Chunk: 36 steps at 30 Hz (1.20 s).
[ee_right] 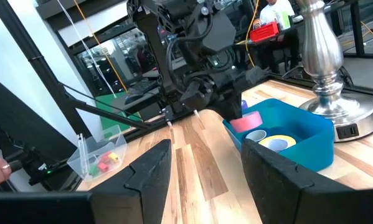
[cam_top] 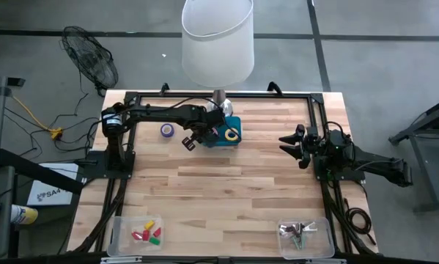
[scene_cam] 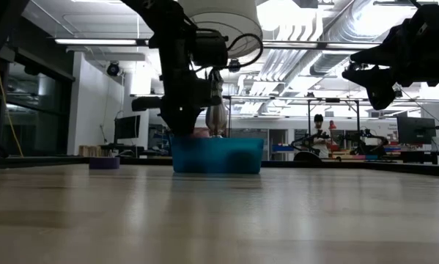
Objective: Pick and place Stapler, Stapler remover, tape
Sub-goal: Put the pink tape into the blue bin
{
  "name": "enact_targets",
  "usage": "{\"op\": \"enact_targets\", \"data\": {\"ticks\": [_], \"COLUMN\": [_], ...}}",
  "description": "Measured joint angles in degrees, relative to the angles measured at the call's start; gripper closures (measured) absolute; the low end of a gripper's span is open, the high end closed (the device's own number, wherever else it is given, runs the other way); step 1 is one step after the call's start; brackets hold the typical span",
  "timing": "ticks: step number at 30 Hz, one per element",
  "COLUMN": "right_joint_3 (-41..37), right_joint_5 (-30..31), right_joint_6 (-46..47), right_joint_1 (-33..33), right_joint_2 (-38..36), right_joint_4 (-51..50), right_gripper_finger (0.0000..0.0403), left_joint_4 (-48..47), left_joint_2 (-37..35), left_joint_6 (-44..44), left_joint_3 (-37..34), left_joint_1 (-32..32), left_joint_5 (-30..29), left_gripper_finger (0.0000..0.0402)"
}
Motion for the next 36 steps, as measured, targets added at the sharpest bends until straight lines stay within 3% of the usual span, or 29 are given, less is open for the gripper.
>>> {"op": "enact_targets", "data": {"ticks": [20, 28, 36], "right_joint_3": [0.0, 0.0, 0.0], "right_joint_5": [0.0, 0.0, 0.0], "right_joint_6": [0.0, 0.0, 0.0], "right_joint_1": [0.0, 0.0, 0.0], "right_joint_2": [0.3, 0.3, 0.3], "right_joint_4": [0.0, 0.0, 0.0], "right_gripper_finger": [0.0217, 0.0217, 0.0217], "left_joint_4": [1.0, 0.7, -0.3], "left_joint_2": [0.9, 0.9, 0.5], "left_joint_6": [3.2, 3.7, 1.9], "left_joint_3": [0.0, 0.0, 0.1], "left_joint_1": [0.0, 0.0, 0.0], "left_joint_5": [-0.7, -0.8, -6.9], "left_gripper_finger": [0.0351, 0.0312, 0.0285]}}
